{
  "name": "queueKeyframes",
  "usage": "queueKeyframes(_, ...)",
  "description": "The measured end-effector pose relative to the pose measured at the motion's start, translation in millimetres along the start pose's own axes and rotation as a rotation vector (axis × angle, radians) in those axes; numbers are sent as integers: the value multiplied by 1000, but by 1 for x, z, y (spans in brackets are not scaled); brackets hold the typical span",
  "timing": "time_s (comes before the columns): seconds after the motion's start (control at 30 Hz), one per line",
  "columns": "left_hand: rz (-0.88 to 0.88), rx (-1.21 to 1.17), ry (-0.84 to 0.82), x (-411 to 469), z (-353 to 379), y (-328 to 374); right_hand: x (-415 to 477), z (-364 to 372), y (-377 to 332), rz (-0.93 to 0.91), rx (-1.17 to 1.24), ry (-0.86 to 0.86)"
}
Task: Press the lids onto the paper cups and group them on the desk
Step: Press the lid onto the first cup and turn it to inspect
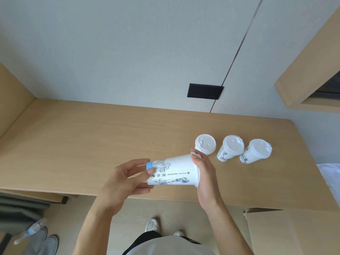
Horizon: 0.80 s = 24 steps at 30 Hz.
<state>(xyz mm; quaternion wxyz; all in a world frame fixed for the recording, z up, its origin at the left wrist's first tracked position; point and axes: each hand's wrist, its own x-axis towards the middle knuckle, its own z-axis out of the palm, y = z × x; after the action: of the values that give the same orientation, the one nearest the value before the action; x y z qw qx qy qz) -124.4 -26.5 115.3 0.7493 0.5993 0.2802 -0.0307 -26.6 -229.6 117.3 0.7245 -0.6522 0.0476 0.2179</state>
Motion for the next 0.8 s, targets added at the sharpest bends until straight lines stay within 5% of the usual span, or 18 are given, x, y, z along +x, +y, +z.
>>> queueKeyframes(0.8,78,18,15,3,6,2,4,-3,1,43,106,43)
